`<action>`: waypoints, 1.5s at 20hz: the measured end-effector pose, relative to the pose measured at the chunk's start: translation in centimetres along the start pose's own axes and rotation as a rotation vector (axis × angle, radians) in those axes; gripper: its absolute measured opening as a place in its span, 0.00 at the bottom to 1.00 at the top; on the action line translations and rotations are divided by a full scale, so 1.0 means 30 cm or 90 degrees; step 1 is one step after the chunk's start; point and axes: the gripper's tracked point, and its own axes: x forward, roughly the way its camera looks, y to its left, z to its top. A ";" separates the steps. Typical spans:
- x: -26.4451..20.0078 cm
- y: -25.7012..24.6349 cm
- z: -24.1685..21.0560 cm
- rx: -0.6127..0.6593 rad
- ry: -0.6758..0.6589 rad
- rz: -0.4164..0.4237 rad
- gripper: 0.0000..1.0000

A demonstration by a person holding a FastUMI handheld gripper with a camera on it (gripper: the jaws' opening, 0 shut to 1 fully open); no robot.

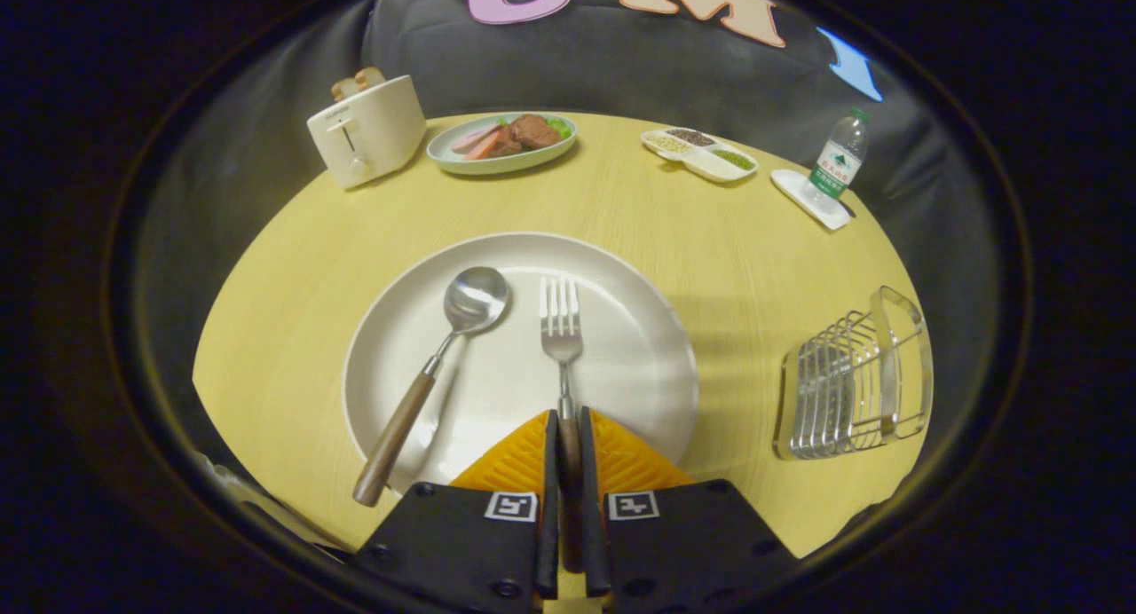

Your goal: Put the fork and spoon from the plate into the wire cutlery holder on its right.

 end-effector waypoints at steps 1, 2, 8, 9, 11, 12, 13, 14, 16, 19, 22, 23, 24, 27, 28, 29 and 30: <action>-0.002 0.005 0.000 -0.002 0.003 0.003 0.15; -0.009 -0.001 -0.006 0.002 -0.003 -0.006 0.15; -0.032 0.005 -0.015 -0.003 0.015 0.010 0.07; -0.045 0.001 -0.005 -0.006 0.013 0.011 0.07; -0.071 -0.012 0.011 -0.013 0.011 0.010 0.07; -0.081 -0.020 0.023 -0.013 0.007 0.011 0.07; -0.094 -0.025 0.040 -0.011 0.002 0.012 0.07; -0.109 -0.029 0.053 -0.009 -0.001 0.014 0.07; -0.139 -0.033 0.086 -0.002 -0.013 0.025 0.07; -0.181 -0.059 0.111 0.003 -0.015 0.031 0.07; -0.217 -0.084 0.127 0.008 -0.016 0.034 0.06; -0.233 -0.090 0.134 0.014 -0.015 0.038 0.07; -0.245 -0.098 0.138 0.020 -0.012 0.043 0.07; -0.284 -0.148 0.158 0.030 -0.013 0.040 0.07; -0.295 -0.173 0.164 0.031 -0.015 0.034 0.07; -0.304 -0.199 0.170 0.030 -0.015 0.027 0.07; -0.315 -0.220 0.173 0.030 -0.015 0.021 0.06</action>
